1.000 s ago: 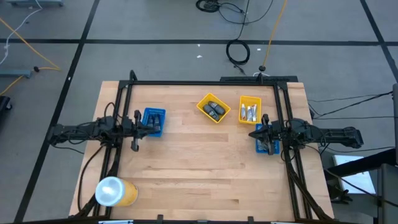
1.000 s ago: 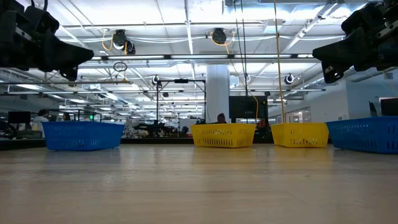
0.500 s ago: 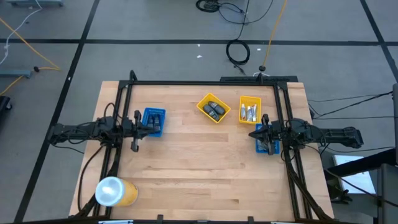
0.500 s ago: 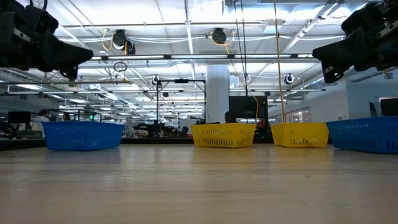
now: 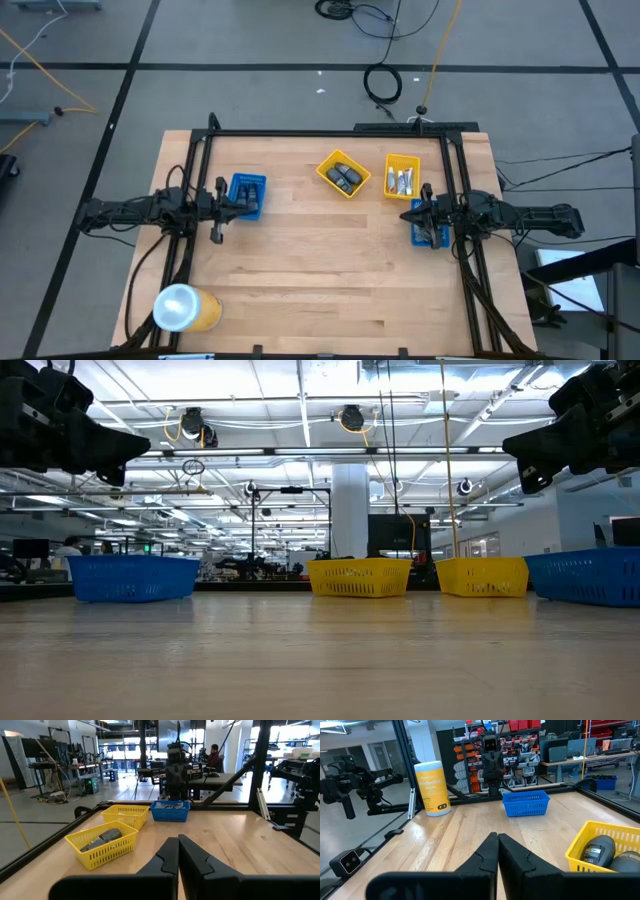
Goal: Pick & Place Travel size toiletries
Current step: Return to Home Position
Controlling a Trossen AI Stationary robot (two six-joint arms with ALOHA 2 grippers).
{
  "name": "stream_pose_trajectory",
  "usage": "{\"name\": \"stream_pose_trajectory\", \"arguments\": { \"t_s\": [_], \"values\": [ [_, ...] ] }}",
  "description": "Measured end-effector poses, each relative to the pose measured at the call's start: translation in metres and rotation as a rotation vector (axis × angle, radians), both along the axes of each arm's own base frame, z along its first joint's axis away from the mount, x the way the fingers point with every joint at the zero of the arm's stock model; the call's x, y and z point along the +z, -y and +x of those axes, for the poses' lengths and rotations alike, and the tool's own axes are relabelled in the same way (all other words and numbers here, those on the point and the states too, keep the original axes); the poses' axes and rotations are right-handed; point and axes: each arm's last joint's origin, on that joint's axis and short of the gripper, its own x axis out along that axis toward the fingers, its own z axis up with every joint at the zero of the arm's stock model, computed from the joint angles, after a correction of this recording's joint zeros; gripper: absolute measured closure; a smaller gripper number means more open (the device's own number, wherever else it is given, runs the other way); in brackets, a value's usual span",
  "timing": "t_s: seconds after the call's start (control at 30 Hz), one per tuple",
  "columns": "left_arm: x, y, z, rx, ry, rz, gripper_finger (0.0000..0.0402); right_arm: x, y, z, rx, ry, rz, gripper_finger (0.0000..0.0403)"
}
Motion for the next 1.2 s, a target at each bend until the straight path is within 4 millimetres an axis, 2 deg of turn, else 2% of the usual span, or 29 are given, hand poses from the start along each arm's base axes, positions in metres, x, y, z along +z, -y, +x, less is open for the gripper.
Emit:
{"name": "stream_pose_trajectory", "arguments": {
  "t_s": [0.37, 0.67, 0.73, 1.2],
  "values": [
    [0.0003, 0.0, 0.0, 0.0, 0.003, 0.0, 0.0379, 0.0, 0.0, 0.0, 0.0, 0.0, 0.0, 0.0399],
    [0.0009, 0.0001, -0.0001, -0.002, 0.008, 0.0, 0.0396, 0.0036, 0.0001, -0.0039, -0.003, 0.048, -0.008, 0.0399],
    [0.0016, 0.0001, -0.0001, -0.002, 0.014, 0.0, 0.04, 0.0066, 0.0001, -0.0042, -0.005, 0.083, -0.065, 0.0399],
    [0.0016, 0.0001, -0.0001, -0.003, 0.013, 0.0, 0.0376, 0.0005, 0.0003, -0.0038, -0.013, 0.032, -0.28, 0.0399]
  ]
}}
